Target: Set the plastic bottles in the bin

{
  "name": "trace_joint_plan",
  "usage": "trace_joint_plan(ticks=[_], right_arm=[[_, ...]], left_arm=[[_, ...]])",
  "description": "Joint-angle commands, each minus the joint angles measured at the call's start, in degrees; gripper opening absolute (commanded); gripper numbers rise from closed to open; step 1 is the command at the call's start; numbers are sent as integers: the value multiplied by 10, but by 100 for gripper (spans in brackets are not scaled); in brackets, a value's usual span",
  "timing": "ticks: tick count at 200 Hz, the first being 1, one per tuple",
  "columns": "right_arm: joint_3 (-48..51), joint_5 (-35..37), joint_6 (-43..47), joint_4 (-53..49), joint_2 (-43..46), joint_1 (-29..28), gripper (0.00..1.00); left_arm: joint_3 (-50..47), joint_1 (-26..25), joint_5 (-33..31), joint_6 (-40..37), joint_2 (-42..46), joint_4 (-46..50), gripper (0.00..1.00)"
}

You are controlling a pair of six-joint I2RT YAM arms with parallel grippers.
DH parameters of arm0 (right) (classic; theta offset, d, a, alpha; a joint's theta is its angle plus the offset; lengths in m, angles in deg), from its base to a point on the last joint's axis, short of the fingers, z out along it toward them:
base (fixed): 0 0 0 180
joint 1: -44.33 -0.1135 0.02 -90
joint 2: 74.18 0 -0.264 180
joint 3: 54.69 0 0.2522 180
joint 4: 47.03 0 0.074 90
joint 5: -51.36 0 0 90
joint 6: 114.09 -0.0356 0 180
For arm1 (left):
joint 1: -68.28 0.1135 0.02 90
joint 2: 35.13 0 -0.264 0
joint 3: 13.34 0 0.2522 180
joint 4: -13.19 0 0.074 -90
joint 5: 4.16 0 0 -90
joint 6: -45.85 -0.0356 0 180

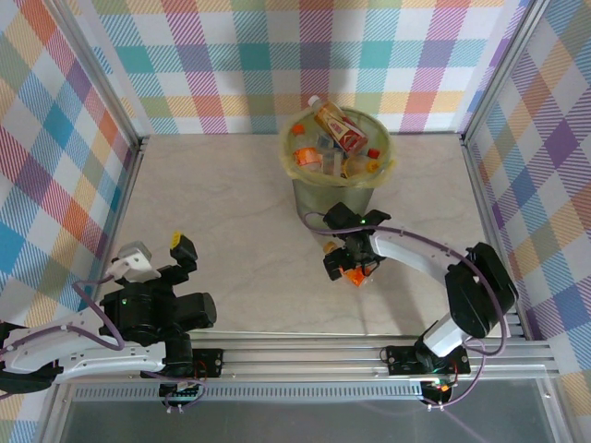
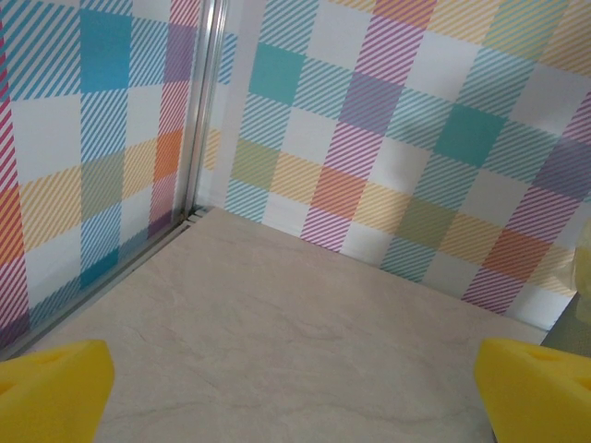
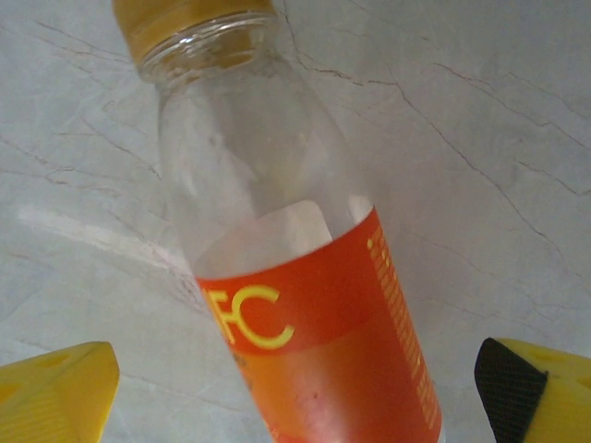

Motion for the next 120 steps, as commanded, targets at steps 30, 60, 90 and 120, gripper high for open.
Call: trace_joint_plan(ticks=[30, 60, 90, 120], right_arm=[[11, -38, 20, 38, -54, 5, 97], [16, -57, 23, 47, -73, 5, 86], [15, -69, 22, 47, -72, 4, 67], [2, -80, 19, 33, -58, -2, 57]], left_arm=[[-14, 7, -111, 9, 11, -11, 100], [-11, 7, -111, 9, 4, -15, 100], [-8, 8, -111, 9, -2, -15, 100], [-7, 8, -112, 9, -9, -22, 100]])
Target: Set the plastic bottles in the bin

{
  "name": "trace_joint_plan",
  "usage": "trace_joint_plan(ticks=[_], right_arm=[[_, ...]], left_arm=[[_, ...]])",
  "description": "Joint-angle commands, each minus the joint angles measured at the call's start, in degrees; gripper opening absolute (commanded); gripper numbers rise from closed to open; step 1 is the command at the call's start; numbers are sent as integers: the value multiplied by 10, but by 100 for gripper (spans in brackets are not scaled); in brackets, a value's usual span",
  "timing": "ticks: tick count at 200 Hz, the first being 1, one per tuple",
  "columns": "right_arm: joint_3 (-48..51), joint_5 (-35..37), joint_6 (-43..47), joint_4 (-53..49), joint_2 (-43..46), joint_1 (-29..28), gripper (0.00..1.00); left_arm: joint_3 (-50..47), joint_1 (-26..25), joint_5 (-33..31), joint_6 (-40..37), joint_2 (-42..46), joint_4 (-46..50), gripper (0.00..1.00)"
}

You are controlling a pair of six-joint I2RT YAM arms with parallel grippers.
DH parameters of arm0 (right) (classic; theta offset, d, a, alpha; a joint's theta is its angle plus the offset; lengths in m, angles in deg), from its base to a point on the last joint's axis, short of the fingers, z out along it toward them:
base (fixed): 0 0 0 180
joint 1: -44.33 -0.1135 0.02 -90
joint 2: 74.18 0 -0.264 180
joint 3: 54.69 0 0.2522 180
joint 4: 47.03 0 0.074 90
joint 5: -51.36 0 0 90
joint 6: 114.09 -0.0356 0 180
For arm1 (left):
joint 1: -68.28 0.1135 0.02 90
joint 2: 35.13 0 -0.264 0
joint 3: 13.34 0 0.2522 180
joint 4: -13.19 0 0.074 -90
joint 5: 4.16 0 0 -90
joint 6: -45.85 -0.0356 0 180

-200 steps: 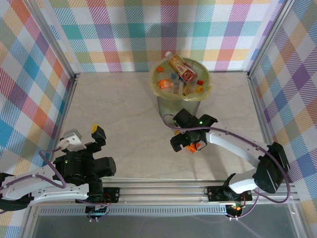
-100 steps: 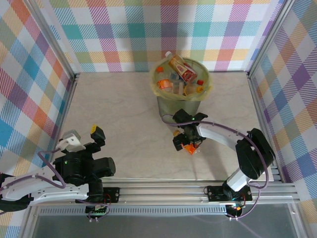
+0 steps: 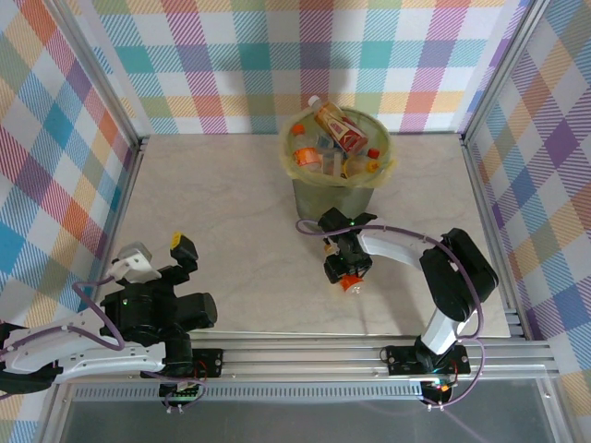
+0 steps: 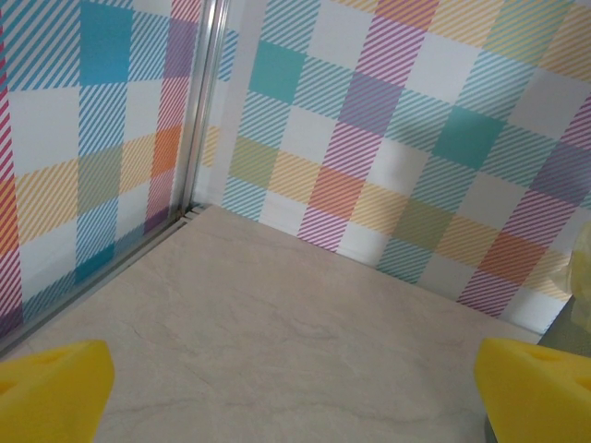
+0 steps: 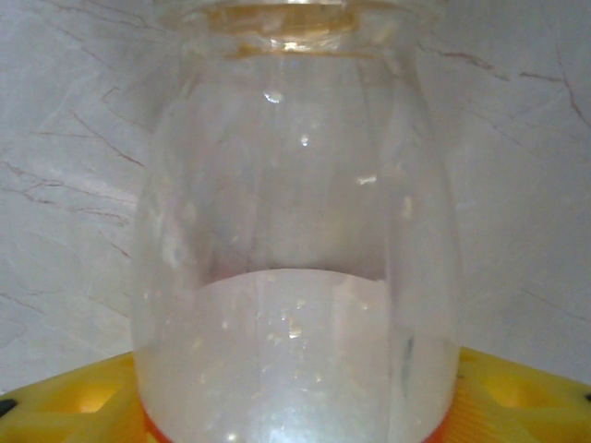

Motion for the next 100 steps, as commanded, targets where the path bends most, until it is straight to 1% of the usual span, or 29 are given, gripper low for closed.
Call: trace_joint_plan(ticks=[1, 14, 40, 74, 100], right_arm=[[-9, -23, -1, -15, 16, -5, 56], [-25, -26, -1, -33, 29, -13, 53], [-69, -42, 3, -70, 73, -33, 50], [-145, -57, 20, -110, 134, -38, 50], [-232, -54, 51, -137, 160, -38, 50]], left_arm=[[-1, 7, -112, 5, -10, -9, 100], [1, 8, -111, 5, -15, -11, 100], [7, 12, -111, 5, -31, -12, 100], [19, 19, -112, 9, -50, -5, 100], [24, 23, -111, 9, -57, -5, 100]])
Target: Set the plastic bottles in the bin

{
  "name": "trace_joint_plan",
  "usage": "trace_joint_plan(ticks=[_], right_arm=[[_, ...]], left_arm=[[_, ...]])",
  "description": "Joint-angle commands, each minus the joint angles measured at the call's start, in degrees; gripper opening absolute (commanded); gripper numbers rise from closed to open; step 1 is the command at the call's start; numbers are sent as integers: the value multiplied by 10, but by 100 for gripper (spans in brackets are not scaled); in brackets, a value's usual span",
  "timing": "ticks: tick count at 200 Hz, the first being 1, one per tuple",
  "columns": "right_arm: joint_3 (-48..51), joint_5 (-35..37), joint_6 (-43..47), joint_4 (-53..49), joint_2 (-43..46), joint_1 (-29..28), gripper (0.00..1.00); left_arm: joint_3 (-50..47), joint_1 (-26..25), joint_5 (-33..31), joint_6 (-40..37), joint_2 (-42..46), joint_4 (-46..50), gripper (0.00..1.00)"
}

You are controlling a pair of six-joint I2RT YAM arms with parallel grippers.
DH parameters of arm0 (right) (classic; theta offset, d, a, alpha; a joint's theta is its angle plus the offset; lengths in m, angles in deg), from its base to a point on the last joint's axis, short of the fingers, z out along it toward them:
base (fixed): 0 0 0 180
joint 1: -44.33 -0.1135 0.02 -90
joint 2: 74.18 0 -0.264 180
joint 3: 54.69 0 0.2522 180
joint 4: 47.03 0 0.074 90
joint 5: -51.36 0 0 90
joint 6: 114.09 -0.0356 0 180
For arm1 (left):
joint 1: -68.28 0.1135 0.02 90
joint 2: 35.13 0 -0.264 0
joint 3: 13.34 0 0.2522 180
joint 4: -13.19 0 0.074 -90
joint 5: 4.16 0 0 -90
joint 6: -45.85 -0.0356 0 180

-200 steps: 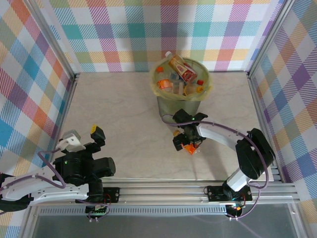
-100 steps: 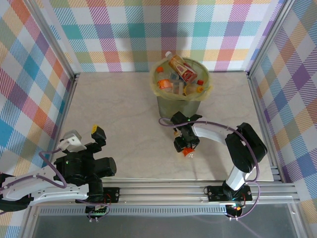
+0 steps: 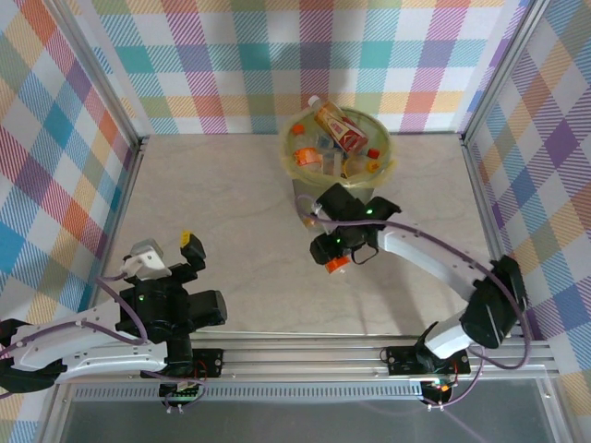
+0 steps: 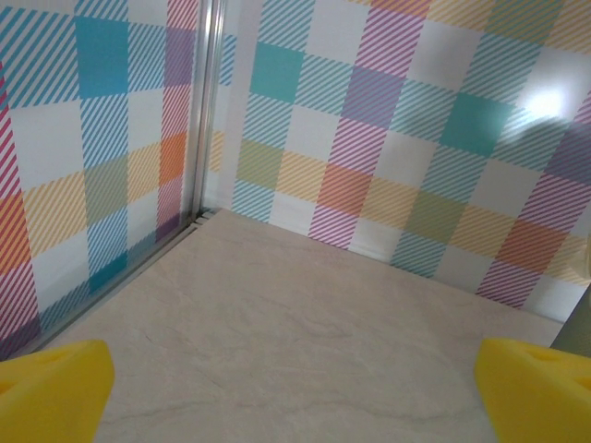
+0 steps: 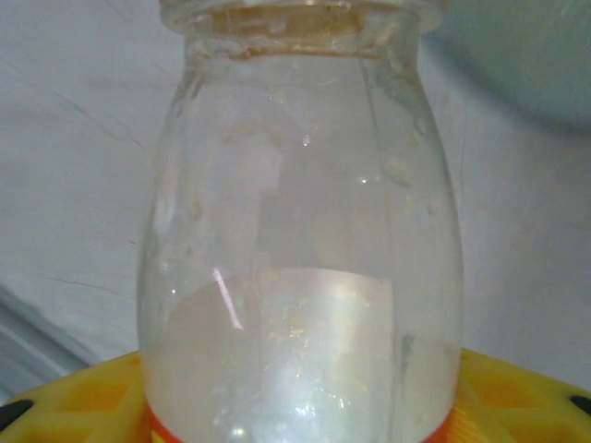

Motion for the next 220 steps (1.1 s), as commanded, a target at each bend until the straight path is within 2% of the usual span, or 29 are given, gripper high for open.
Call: trace_joint_plan(ticks=[1, 46, 79, 111, 120, 139, 143, 164, 187, 220], right_arm=[[-74, -9, 37, -45, 27, 0, 50], [-263, 40, 104, -60, -7, 12, 50], [-406, 51, 144, -65, -86, 50, 50], [-551, 50, 194, -102, -178, 74, 50], [-592, 53, 203, -119, -204, 78, 50], [-668, 61, 220, -157, -253, 89, 50], [-681, 63, 223, -165, -263, 91, 50], [-724, 73, 236, -190, -297, 100, 51], [-729, 77, 240, -201, -310, 104, 51], [-728, 93, 244, -208, -324, 105, 52]], left_arm=[[19, 11, -111, 8, -7, -1, 100], [29, 27, -110, 8, -22, 5, 100], [47, 57, -110, -2, -43, 10, 100], [72, 107, -110, 4, -104, 20, 100], [82, 121, -110, 30, -129, 42, 100], [111, 161, -110, 177, -186, 153, 100], [116, 170, -110, 185, -197, 163, 100], [148, 207, -110, 180, -252, 165, 100], [182, 244, -104, 184, -304, 165, 100], [196, 289, -93, 209, -323, 165, 100]])
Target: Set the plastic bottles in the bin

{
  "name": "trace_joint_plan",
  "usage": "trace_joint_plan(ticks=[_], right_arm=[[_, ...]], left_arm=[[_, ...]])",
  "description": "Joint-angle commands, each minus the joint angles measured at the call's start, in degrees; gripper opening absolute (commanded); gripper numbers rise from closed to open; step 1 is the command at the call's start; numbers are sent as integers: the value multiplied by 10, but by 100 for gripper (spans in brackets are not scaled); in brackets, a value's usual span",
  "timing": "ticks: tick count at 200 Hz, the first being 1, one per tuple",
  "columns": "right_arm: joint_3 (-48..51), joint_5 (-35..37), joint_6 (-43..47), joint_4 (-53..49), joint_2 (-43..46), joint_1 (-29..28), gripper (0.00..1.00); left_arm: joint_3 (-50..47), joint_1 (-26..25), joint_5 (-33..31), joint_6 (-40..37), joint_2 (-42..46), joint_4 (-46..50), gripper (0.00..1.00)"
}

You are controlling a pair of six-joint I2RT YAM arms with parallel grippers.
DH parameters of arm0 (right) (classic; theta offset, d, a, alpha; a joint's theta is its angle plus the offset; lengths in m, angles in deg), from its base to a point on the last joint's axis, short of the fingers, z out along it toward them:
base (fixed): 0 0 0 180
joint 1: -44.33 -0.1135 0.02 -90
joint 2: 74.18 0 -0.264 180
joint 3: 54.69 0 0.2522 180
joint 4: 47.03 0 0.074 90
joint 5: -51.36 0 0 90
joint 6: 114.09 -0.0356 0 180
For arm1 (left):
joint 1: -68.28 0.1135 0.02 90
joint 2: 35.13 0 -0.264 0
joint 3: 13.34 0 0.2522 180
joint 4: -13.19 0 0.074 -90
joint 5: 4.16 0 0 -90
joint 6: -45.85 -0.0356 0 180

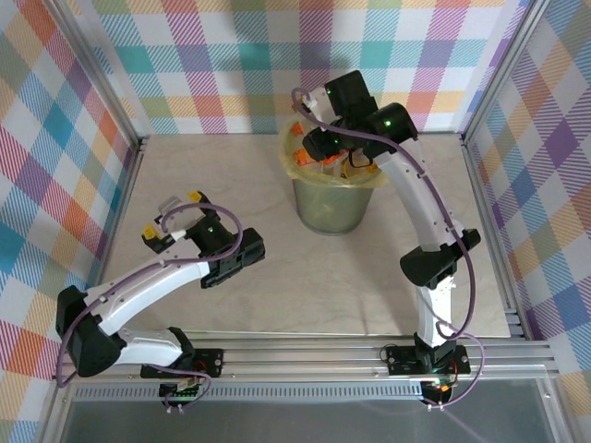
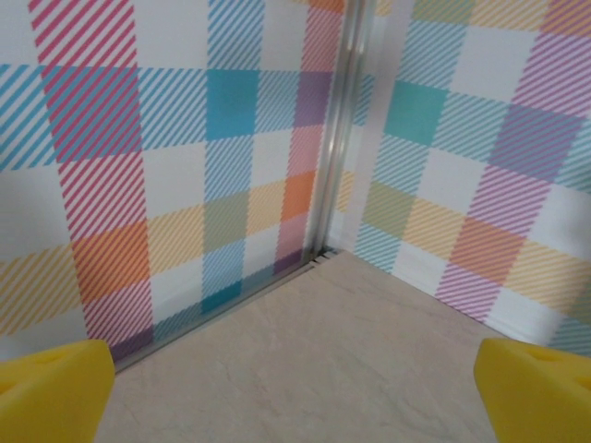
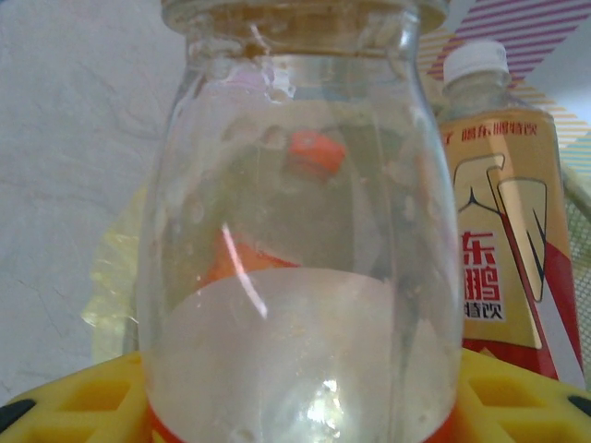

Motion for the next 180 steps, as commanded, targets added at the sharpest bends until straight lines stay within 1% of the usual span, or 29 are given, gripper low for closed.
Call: trace_joint_plan(ticks=[1, 32, 50, 66, 88, 106, 131, 170, 180], right_arm=[[-16, 17, 17, -19, -12, 4, 52], [-16, 27, 25, -13, -33, 5, 54], [-17, 36, 24, -14, -44, 10, 55], [-18, 37, 20, -17, -50, 15, 55], [-18, 39, 14, -22, -55, 19, 56], [-17, 50, 11, -25, -60, 19, 58], [-18, 64, 7, -24, -66, 20, 61], [-18, 80, 4, -24, -74, 21, 69], [-17, 80, 4, -24, -76, 21, 71]], left_arm=[[17, 31, -92, 37, 0, 101, 100], [22, 77, -90, 50, 7, 101, 100], [34, 108, -87, 57, -5, 101, 100], [60, 139, -76, 51, -28, 101, 100], [96, 168, -62, 34, -67, 101, 100], [121, 195, -39, 26, -100, 101, 100], [152, 217, -16, 4, -141, 101, 100], [197, 246, 28, -8, -180, 94, 100], [206, 252, 36, -23, -184, 80, 100]])
